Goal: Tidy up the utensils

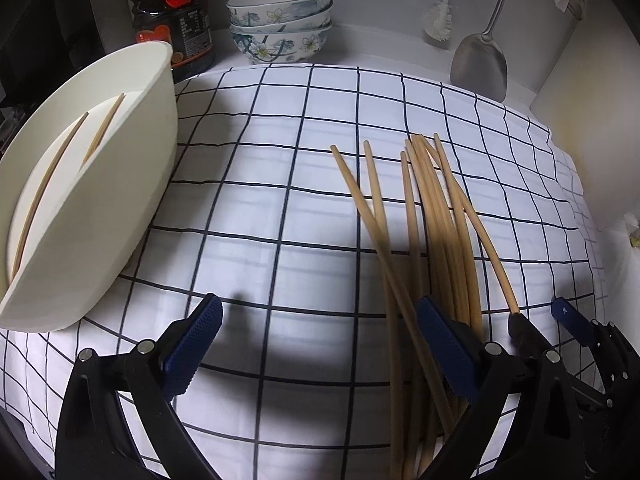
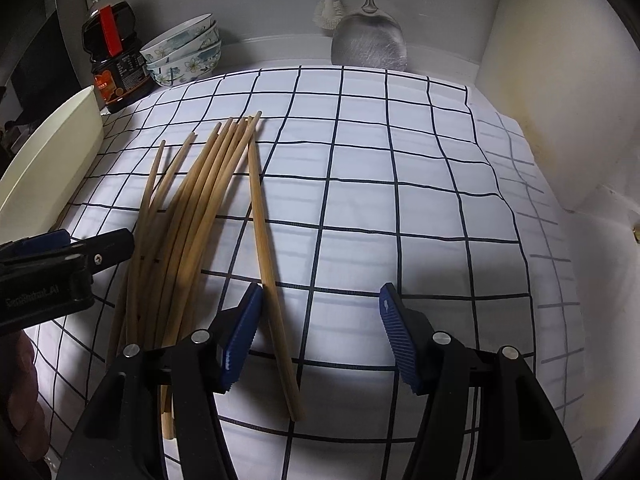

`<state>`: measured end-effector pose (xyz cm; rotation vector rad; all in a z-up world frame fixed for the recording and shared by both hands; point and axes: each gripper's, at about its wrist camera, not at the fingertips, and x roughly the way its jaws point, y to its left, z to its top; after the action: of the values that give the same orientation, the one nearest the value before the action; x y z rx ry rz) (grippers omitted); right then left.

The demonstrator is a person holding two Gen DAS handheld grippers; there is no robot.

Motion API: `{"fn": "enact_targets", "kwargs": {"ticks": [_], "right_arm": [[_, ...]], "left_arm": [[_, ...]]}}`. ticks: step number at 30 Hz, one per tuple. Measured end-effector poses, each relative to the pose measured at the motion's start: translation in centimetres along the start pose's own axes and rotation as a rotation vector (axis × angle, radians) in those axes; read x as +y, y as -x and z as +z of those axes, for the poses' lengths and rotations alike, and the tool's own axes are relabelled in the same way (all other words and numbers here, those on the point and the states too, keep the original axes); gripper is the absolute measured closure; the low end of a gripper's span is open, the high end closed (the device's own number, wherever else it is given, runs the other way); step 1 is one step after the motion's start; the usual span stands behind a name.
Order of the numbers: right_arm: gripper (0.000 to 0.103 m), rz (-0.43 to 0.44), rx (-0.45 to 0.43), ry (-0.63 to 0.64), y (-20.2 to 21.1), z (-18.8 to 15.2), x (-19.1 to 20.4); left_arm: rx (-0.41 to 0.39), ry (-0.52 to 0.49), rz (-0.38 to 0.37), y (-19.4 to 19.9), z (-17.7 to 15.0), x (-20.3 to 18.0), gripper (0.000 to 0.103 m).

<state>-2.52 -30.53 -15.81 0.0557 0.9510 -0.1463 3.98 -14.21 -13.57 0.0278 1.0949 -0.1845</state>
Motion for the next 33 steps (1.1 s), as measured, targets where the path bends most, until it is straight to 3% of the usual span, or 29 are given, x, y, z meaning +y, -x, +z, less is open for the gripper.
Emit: {"fn": "enact_targets", "kwargs": {"ticks": [5,23,33], "right_arm": [[0.045,-0.001,-0.002,-0.001,-0.1,0.0,0.0],[0.045,0.001,-0.005,-0.009,-0.3,0.6,0.2],[0.045,0.007,-0.007,-0.009,-0.6,1.0,0.4]], "left_arm": [[0.003,-0.023,0.012,-0.4,-0.4,-0.3,0.008],[-0.01,0.032,0.018,0.3,-1.9,4.4,0.008],[-0.068,0.097,0.033,1.8,-2.6,7.3,0.008]]}}
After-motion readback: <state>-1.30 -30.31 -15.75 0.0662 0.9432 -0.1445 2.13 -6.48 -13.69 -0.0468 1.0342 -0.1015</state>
